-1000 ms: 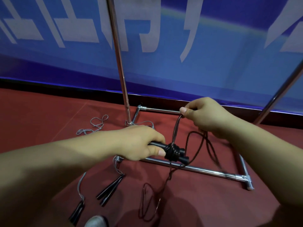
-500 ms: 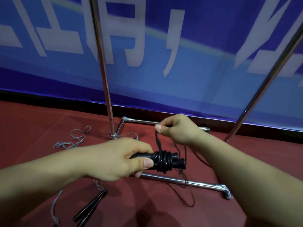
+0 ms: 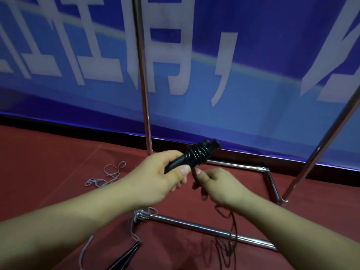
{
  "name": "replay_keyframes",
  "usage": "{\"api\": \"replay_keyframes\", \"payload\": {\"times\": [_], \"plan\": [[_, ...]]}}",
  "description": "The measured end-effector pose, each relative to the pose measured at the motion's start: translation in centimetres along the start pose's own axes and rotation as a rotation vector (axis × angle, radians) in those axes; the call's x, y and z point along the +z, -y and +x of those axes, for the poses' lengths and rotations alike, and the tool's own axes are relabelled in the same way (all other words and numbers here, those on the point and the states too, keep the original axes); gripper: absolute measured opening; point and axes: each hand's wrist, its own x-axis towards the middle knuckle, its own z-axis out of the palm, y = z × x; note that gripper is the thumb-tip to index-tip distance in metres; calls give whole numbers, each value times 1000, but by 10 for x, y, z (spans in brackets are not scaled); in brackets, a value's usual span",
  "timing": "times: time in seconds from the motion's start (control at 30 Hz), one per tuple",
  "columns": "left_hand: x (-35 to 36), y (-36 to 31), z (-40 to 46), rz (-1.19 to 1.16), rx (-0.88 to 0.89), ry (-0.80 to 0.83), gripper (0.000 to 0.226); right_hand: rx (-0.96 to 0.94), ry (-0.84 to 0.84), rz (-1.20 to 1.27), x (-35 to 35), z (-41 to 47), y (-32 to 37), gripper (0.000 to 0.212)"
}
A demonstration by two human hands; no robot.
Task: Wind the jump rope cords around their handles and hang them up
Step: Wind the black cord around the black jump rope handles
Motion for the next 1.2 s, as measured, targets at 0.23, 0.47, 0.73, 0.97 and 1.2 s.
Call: {"api": "replay_keyframes", "payload": {"times": [0.23, 0.47, 0.73, 0.97, 1.2], "plan": [[-8, 15, 7, 2, -46, -276, 11, -122, -86, -44, 13, 0, 14, 50], [-12, 25, 11, 18, -108, -491, 7, -117, -59, -12, 11, -2, 24, 48], [-22, 38, 14, 219, -206, -502, 8, -38, 29, 243, 1, -17, 38, 46], [-19, 47, 13, 369, -238, -386, 6, 28, 55, 249, -9, -34, 44, 44], [-18, 47, 11, 619, -261, -302, 23, -43, 94, 140, -7, -44, 42, 25]]}}
